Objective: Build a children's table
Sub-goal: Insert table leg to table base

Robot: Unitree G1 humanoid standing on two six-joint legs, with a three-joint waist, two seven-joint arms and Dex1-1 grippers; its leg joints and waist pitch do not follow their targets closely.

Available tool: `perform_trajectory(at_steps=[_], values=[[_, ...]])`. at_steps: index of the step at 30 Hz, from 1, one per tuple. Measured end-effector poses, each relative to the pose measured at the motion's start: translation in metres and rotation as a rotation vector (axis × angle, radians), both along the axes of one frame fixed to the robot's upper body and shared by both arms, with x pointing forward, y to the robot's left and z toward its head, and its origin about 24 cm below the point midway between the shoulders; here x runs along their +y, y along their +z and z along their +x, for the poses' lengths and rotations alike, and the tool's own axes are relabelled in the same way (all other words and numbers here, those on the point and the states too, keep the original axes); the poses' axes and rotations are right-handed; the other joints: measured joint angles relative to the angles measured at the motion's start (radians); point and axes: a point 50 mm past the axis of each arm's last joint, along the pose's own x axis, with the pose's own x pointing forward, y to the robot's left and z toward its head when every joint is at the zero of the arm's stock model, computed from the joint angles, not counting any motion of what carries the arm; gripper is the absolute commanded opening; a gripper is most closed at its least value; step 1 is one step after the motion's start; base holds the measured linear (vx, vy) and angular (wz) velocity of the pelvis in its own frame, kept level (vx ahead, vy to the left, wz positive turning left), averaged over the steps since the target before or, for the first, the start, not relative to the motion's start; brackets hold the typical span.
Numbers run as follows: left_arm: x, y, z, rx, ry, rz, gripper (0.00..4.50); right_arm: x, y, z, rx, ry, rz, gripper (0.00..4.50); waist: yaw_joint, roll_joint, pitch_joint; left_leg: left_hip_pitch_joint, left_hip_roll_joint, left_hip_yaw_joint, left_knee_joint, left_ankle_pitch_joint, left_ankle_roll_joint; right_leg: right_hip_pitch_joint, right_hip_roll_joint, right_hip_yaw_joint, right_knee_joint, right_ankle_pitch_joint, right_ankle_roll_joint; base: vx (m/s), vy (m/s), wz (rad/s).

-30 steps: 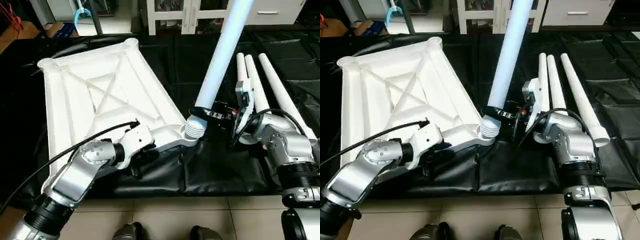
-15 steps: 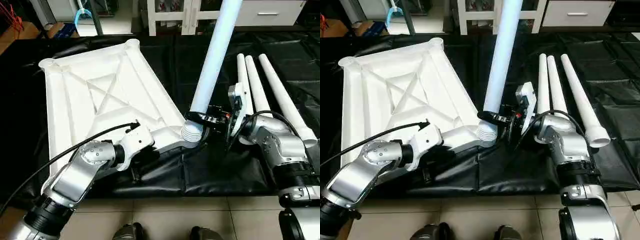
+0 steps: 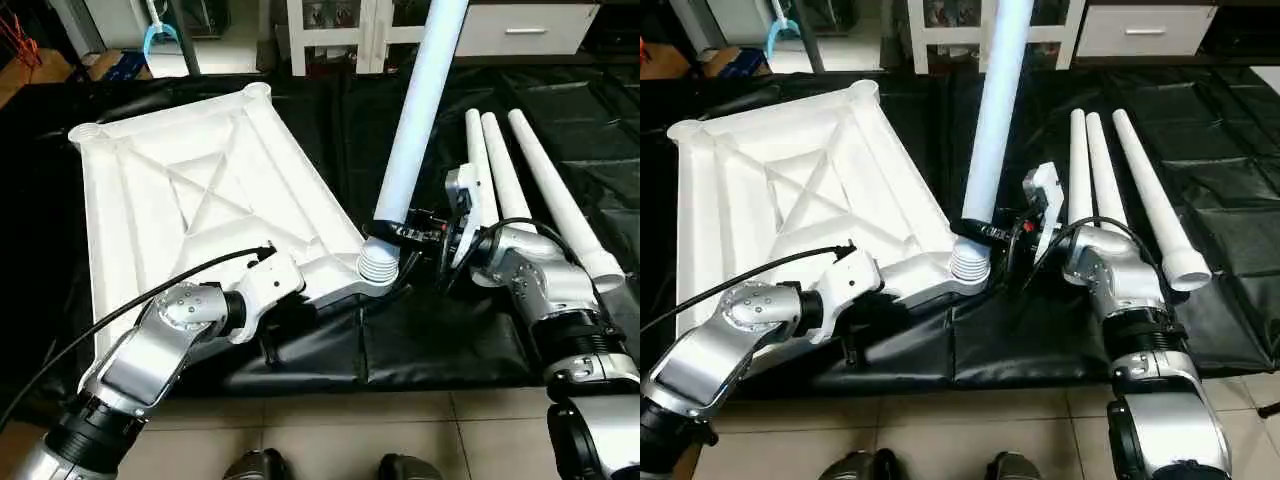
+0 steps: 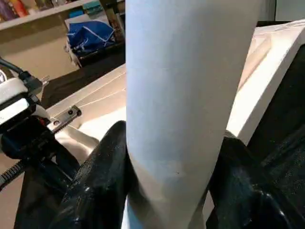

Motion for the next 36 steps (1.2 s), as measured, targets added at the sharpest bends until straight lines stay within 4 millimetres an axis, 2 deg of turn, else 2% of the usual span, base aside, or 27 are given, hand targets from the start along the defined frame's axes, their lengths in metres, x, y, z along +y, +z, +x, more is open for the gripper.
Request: perform_trajectory(at_steps=[9,13,17,29,36], values=[[-0.001,-0.004,-0.004,0.019,-0.007,0.000,0.00,-0.005,-0.014,-0.015,-0.032,-0.033,0.025,1.86,0.003,-0.004,-0.016,0.001,0.000,-0.001,0.000,0.000,0.000,0.002,0.000,0.000,-0.001,0.000,0.000,0.000,0.000,0.00],[-0.002,-0.005,-0.005,0.028,-0.016,-0.001,0.00,-0.007,-0.018,-0.022,-0.053,-0.048,0.035,1.86,0.004,-0.003,-0.018,0.003,0.000,-0.001,-0.001,0.000,0.000,0.006,0.000,0.000,-0.004,-0.001,0.001,0.000,0.000,0.00],[-0.003,-0.007,-0.007,0.039,-0.024,0.001,0.00,-0.009,-0.024,-0.032,-0.096,-0.059,0.033,1.86,0.003,-0.003,-0.020,0.010,-0.001,-0.001,-0.005,0.000,-0.001,0.015,0.000,0.000,-0.013,-0.003,0.005,0.000,0.000,0.00],[-0.003,-0.008,-0.007,0.042,-0.023,0.002,0.00,-0.008,-0.027,-0.038,-0.122,-0.056,0.006,1.86,0.003,-0.005,-0.021,0.013,-0.002,-0.001,-0.010,-0.001,-0.001,0.016,0.000,0.001,-0.015,-0.005,0.009,0.000,0.000,0.00],[-0.003,-0.010,-0.008,0.050,-0.028,0.006,0.00,-0.009,-0.025,-0.040,-0.140,-0.007,-0.072,1.86,0.002,-0.010,-0.028,0.016,-0.003,0.000,-0.018,-0.001,-0.001,0.020,0.001,0.001,-0.023,-0.008,0.013,0.000,0.000,0.00]])
